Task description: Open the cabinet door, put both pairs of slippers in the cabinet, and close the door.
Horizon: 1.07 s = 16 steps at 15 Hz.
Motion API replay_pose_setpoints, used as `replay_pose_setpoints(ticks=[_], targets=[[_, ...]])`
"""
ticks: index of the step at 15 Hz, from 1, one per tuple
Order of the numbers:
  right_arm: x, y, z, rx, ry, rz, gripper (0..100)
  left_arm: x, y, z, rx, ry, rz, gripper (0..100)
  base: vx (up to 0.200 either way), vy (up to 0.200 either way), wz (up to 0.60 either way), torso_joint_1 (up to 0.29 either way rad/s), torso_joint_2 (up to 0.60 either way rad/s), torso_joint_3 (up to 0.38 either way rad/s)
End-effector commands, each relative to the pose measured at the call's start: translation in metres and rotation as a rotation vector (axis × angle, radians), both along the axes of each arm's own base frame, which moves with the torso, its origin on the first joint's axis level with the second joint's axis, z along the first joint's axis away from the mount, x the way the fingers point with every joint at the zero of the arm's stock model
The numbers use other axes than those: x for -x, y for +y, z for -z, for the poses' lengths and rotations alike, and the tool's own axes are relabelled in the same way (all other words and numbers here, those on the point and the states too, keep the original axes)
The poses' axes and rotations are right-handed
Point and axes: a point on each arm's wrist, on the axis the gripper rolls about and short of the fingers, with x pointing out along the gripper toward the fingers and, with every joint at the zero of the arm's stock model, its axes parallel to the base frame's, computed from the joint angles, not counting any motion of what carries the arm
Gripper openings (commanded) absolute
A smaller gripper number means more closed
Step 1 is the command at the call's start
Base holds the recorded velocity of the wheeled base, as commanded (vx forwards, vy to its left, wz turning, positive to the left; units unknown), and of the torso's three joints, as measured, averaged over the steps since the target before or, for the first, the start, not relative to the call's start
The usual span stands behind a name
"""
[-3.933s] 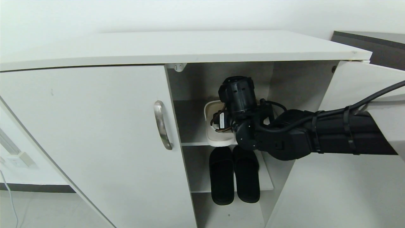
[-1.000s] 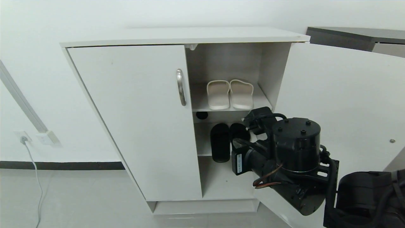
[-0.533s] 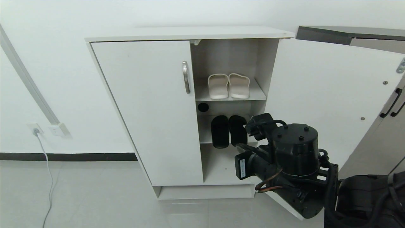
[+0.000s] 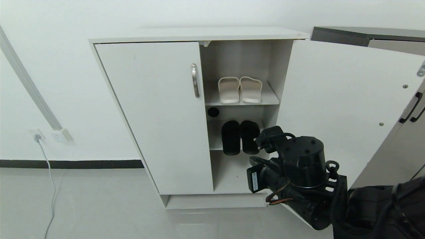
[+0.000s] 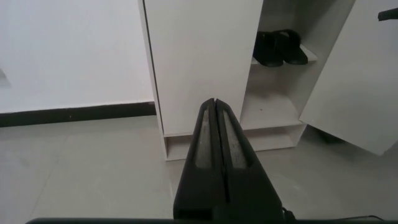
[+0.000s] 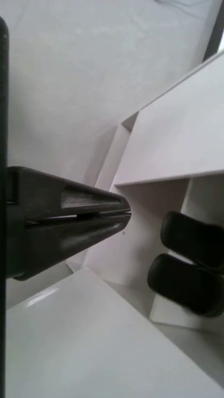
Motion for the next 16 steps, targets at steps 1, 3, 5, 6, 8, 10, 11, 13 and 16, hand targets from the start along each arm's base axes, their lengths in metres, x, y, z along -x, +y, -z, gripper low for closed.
replay_pose_setpoints(ticks=[1,3,5,6,8,10,11,13,16], targets=[[-0.0011,0.0012,0.0035,0.007,0.005,0.002,0,-0.0001,0.0000,-0.0001,0.000,0.001,-0.001,0,0.000,0.000,0.00,0.000,0.00,0.000],[-0.0005,0.0012,0.0042,0.010,0.007,0.000,0,-0.0001,0.0000,-0.0001,0.000,0.001,-0.001,0,0.000,0.000,0.00,0.000,0.00,0.000],[-0.0003,0.0010,0.0027,0.005,0.003,0.000,0,-0.0001,0.0000,-0.0001,-0.001,0.001,0.001,0,0.000,0.000,0.00,0.000,0.00,0.000],[0.0000,0.0006,0.0018,0.005,0.002,0.000,0,-0.0001,0.0000,-0.0001,0.000,0.001,-0.001,0,0.000,0.000,0.00,0.000,0.00,0.000],[0.0001,0.0004,0.0022,0.007,0.003,0.001,0,-0.0001,0.0000,-0.0001,0.000,0.001,-0.001,0,0.000,0.000,0.00,0.001,-0.07,-0.067],[0.0006,0.0006,0.0026,0.008,0.003,0.000,0,-0.0001,0.0000,-0.0001,0.000,0.001,0.001,0,0.000,0.000,0.00,0.002,-0.19,-0.300],[0.0013,0.0006,0.0033,0.010,0.005,-0.002,0,-0.0001,0.0000,-0.0001,0.000,0.001,0.001,0,0.000,0.000,0.00,0.032,-0.21,-0.359],[0.0014,0.0004,0.0028,0.009,0.004,-0.002,0,-0.0001,0.0000,-0.0001,0.000,0.001,-0.002,0,0.000,0.000,0.00,0.044,-0.52,-0.373],[0.0035,0.0010,0.0035,0.012,0.006,-0.005,0,-0.0001,0.0000,-0.0001,0.000,0.001,0.001,0,0.000,0.000,0.00,0.061,-0.49,-0.359]])
